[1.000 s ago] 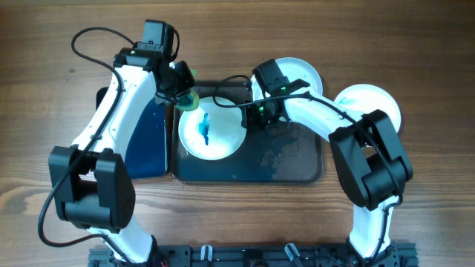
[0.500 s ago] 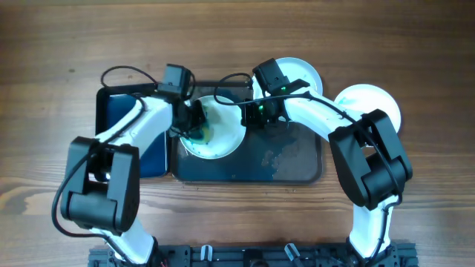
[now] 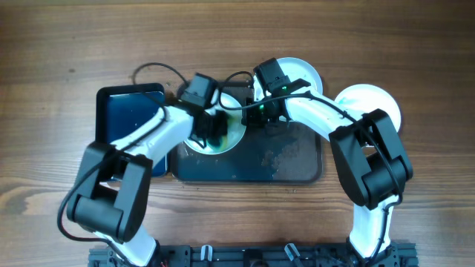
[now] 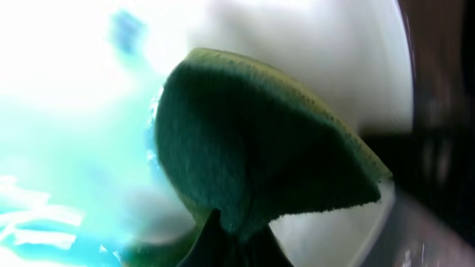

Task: Clean dirty plates on tray and stack at the side
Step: 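Scrub the second plate with the sponge in left gripper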

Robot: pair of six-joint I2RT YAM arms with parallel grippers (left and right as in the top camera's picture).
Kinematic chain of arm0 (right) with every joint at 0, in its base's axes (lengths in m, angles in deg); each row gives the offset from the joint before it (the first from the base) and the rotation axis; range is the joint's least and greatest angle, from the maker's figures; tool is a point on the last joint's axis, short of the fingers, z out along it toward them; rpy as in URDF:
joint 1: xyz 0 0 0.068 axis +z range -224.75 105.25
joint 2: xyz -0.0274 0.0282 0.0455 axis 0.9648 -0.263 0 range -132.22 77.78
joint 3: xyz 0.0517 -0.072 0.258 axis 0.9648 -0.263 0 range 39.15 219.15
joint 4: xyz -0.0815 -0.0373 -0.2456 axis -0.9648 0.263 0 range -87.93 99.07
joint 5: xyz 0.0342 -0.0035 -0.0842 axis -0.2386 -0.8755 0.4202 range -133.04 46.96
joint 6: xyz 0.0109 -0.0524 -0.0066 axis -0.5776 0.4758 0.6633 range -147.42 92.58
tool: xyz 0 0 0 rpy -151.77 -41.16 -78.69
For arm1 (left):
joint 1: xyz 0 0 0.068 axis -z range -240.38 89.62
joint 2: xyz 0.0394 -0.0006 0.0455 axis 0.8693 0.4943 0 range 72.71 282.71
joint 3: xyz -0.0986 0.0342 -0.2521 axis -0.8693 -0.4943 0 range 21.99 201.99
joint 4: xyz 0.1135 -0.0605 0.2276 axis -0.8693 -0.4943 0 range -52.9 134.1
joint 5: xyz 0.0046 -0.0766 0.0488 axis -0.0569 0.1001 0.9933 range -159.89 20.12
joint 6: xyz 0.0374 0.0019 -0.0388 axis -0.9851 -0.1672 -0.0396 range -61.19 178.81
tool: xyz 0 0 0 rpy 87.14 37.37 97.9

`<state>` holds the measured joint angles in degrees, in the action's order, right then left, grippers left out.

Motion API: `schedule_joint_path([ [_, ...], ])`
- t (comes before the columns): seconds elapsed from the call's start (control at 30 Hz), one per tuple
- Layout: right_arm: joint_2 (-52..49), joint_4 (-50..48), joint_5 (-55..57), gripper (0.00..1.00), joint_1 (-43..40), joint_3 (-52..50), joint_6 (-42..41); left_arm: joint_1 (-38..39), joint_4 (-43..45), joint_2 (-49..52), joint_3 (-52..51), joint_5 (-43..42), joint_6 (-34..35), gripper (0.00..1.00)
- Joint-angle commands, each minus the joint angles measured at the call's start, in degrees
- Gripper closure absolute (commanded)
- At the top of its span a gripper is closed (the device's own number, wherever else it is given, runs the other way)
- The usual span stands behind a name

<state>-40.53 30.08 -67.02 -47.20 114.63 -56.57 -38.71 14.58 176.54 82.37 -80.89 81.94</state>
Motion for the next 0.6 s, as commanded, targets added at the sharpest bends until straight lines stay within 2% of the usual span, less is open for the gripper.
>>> schedule_joint_path([
  [0.0,-1.36,-0.04,-1.36,0.96,0.13,1.01,-0.81,-5.33,4.24,1.27,1.79,13.14,9.7,0.96],
  [0.1,-1.36,0.04,-1.36,0.96,0.13,1.01,-0.81,-6.21,4.9,1.29,1.77,16.48,10.69,0.96],
  [0.17,-1.36,0.02,-1.33,0.96,0.13,1.01,-0.79,-5.81,3.19,1.29,1.77,15.39,9.35,0.96],
  [0.2,-1.36,0.02,-1.33,0.96,0.13,1.01,-0.76,-5.44,2.4,1.29,1.77,12.61,6.91,0.96],
  [0.3,-1.36,0.0,-1.33,0.96,0.13,1.01,-0.76,-3.78,2.1,1.29,1.77,-7.21,-7.48,0.96],
  [0.33,-1.36,0.0,-1.36,0.96,0.13,1.01,-0.76,-3.06,2.34,1.29,1.79,-12.13,-10.62,0.96],
  [0.37,-1.36,0.0,-1.36,0.96,0.13,1.01,-0.76,-2.67,2.67,1.29,1.79,-13.57,-11.28,0.96],
  [0.47,-1.36,0.09,-1.38,0.96,0.13,1.01,-0.72,-1.36,6.29,1.29,1.79,-11.72,-10.88,0.96],
  [0.57,-1.36,0.37,-1.36,0.96,0.13,1.01,-0.63,-1.09,9.73,1.29,1.77,0.15,-9.81,0.96],
])
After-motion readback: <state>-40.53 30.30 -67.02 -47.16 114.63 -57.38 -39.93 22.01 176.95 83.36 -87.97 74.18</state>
